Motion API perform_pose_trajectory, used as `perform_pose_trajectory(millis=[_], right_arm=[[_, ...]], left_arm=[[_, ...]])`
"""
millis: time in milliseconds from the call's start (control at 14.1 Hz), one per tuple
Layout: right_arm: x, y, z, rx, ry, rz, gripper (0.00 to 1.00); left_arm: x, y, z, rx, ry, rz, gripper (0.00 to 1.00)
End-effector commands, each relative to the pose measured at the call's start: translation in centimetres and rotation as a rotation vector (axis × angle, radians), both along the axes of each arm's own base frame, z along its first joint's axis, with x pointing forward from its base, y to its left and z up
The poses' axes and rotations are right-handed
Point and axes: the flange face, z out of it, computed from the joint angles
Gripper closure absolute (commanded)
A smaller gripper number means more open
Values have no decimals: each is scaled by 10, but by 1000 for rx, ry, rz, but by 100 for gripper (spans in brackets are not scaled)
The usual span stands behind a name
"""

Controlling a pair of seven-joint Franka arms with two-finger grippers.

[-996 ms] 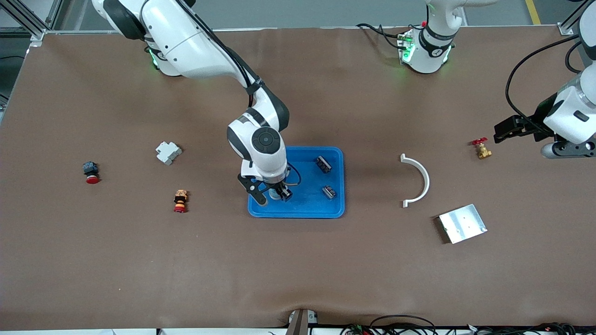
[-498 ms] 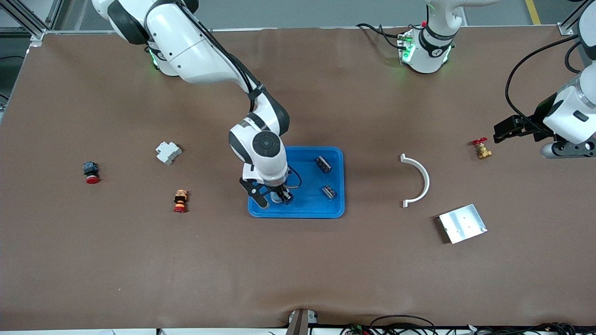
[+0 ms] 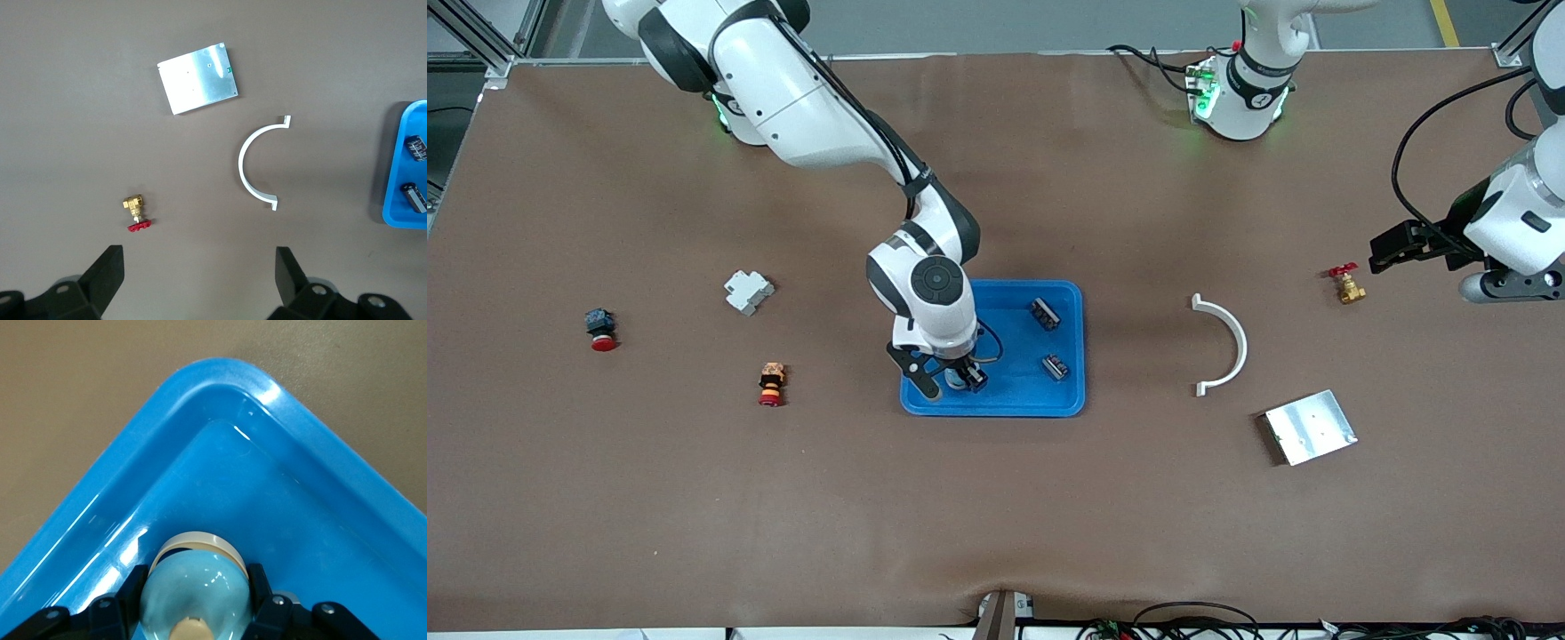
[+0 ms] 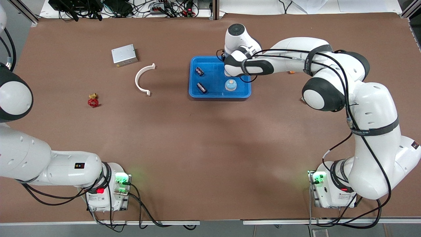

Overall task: Place electrolytic capacitor and blue bell in tray
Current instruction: 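Lower the bell into the tray and open the right gripper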

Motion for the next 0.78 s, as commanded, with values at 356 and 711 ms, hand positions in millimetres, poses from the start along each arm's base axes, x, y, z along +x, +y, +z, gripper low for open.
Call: perform_pose_trajectory(millis=[356,711], right_arm=[[4,12,0,-3,-52,30,0],[20,2,33,-63,-4,74,0]], left_arm=[[-3,-1,4,-23,-9,2,0],[-3,1,5,-23,-10,6,0]])
